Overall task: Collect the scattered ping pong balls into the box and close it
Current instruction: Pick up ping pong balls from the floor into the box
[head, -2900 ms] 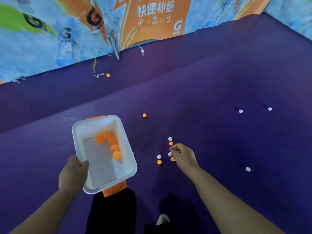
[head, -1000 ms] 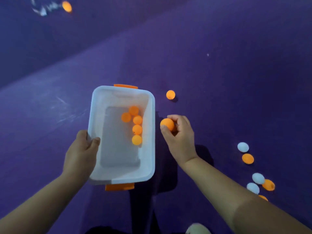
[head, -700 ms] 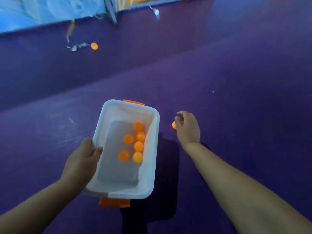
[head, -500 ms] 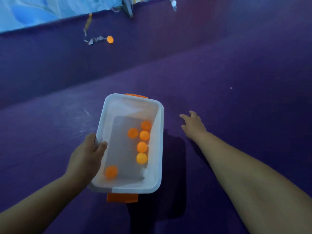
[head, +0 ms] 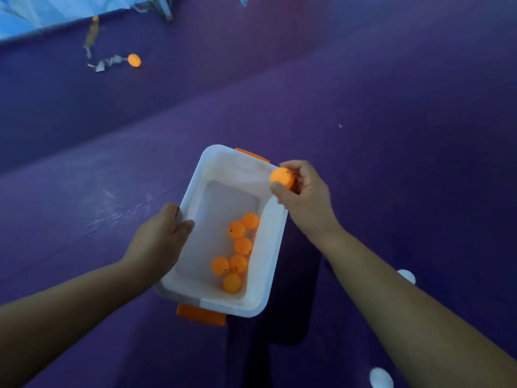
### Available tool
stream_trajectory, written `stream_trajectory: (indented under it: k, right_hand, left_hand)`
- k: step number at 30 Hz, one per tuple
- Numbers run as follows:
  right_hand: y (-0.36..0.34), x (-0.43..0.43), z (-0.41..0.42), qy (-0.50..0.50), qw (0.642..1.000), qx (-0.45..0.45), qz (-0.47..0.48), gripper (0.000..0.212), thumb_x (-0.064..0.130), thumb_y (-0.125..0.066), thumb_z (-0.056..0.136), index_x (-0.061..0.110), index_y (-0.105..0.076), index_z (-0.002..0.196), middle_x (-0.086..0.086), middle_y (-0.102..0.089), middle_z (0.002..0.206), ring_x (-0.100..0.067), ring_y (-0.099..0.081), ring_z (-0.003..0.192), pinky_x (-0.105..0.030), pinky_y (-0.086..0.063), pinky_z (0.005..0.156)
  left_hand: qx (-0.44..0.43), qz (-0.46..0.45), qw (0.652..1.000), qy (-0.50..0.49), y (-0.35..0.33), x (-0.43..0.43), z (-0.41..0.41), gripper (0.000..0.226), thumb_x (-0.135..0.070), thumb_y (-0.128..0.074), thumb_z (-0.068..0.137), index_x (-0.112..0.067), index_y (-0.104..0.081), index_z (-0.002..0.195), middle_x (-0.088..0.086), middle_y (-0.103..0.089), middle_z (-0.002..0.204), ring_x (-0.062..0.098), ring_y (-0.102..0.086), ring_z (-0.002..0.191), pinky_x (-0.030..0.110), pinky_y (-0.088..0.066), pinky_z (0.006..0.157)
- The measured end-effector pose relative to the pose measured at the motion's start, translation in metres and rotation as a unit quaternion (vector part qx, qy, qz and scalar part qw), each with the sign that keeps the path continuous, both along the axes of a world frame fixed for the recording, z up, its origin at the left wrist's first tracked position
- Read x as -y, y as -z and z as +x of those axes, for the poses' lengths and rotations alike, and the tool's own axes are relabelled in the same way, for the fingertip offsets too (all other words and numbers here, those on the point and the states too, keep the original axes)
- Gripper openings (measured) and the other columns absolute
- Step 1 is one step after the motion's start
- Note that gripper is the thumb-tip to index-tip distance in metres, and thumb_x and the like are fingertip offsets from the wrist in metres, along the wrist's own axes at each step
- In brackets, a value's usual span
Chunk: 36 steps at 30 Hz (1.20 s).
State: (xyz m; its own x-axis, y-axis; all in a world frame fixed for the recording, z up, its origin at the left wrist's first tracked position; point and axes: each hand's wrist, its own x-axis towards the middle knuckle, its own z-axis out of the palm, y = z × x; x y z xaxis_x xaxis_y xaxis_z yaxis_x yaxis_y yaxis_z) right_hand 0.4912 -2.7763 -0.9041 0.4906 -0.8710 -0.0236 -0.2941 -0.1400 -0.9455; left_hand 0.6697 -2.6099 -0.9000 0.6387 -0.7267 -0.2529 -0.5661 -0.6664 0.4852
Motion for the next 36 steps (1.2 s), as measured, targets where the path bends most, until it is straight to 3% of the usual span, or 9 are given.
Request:
stream_trajectory:
  k: [3,7,12,15,20,25,27,32,36]
  right_hand:
    - [-0.016,-0.008,-0.027,-0.036,0.999,-0.028,0.019,0.038,0.023,-0.071,0.082,0.029,-0.057,0.116,0.011,-0.060,0.101,-0.001,-0.051,0.066,-0.014,-0.051,0.070]
    - [-0.028,-0.014,-0.100,0.118,0.993,-0.023,0.023,0.023,0.017,-0.064,0.087,0.032,-0.059,0.104,0.007,-0.065,0.097,-0.011,-0.062,0.073,-0.026,-0.056,0.070]
    - [-0.018,-0.060,-0.210,0.291,0.951,-0.087,0.050,0.019,0.014,-0.057,0.092,0.032,-0.060,0.094,0.007,-0.065,0.087,-0.002,-0.063,0.068,-0.011,-0.050,0.061]
    - [0.009,-0.106,-0.260,0.343,0.919,-0.177,0.081,0.016,0.015,-0.056,0.091,0.030,-0.063,0.093,0.007,-0.067,0.088,-0.008,-0.065,0.078,-0.024,-0.052,0.071]
    - [0.063,-0.187,-0.290,0.323,0.886,-0.314,0.107,0.013,0.021,-0.058,0.091,0.024,-0.061,0.103,0.013,-0.061,0.098,-0.011,-0.060,0.094,-0.022,-0.042,0.071]
    - [0.096,-0.223,-0.282,0.268,0.882,-0.367,0.128,0.064,0.030,-0.073,0.078,0.018,-0.045,0.134,0.008,-0.047,0.117,-0.013,-0.049,0.113,-0.029,-0.045,0.089]
    - [0.103,-0.225,-0.280,0.253,0.880,-0.380,0.131,0.071,0.030,-0.073,0.078,0.018,-0.039,0.140,0.004,-0.047,0.125,-0.015,-0.046,0.118,-0.030,-0.045,0.093]
    - [0.102,-0.224,-0.283,0.288,0.868,-0.375,0.148,0.053,0.005,-0.057,0.077,0.017,-0.050,0.127,0.006,-0.053,0.109,-0.013,-0.046,0.102,-0.023,-0.038,0.078]
    - [0.097,-0.208,-0.283,0.302,0.855,-0.391,0.157,0.043,0.020,-0.058,0.083,0.022,-0.047,0.125,0.010,-0.051,0.091,-0.012,-0.052,0.087,-0.025,-0.039,0.068]
  left_hand:
    - [-0.004,0.012,0.997,0.070,-0.008,0.025,-0.021,0.023,-0.029,-0.049,0.095,-0.012,-0.039,0.084,-0.003,-0.043,0.065,0.027,-0.043,0.065,0.035,-0.027,0.056]
    - [-0.020,0.008,0.991,0.133,-0.017,0.052,-0.054,0.026,-0.029,-0.045,0.097,-0.015,-0.032,0.079,0.003,-0.045,0.066,0.020,-0.041,0.057,0.033,-0.025,0.050]
    - [-0.045,0.033,0.986,0.159,-0.012,0.069,-0.100,0.019,-0.029,-0.041,0.096,-0.010,-0.038,0.093,0.008,-0.049,0.074,0.025,-0.046,0.064,0.033,-0.029,0.055]
    - [-0.075,0.033,0.986,0.142,0.003,0.064,-0.127,0.018,-0.028,-0.040,0.095,-0.011,-0.039,0.091,0.005,-0.047,0.073,0.020,-0.043,0.061,0.032,-0.028,0.053]
    - [-0.104,0.037,0.984,0.142,0.025,0.046,-0.146,0.018,-0.028,-0.041,0.096,-0.011,-0.041,0.091,0.006,-0.051,0.078,0.026,-0.048,0.069,0.034,-0.032,0.057]
    - [-0.095,0.029,0.982,0.160,0.026,0.037,-0.150,0.016,-0.027,-0.041,0.096,-0.011,-0.041,0.092,0.005,-0.050,0.074,0.021,-0.046,0.064,0.033,-0.031,0.055]
    - [-0.098,0.024,0.982,0.157,0.028,0.036,-0.151,0.018,-0.027,-0.042,0.096,-0.010,-0.041,0.093,0.005,-0.050,0.074,0.022,-0.046,0.064,0.033,-0.031,0.056]
    - [-0.102,0.022,0.985,0.140,0.029,0.037,-0.159,0.019,-0.027,-0.042,0.097,-0.009,-0.042,0.094,0.000,-0.048,0.074,0.022,-0.046,0.068,0.033,-0.029,0.056]
    - [-0.105,0.026,0.985,0.135,0.032,0.036,-0.164,0.018,-0.026,-0.040,0.098,-0.009,-0.040,0.097,0.000,-0.048,0.074,0.019,-0.046,0.065,0.032,-0.029,0.052]
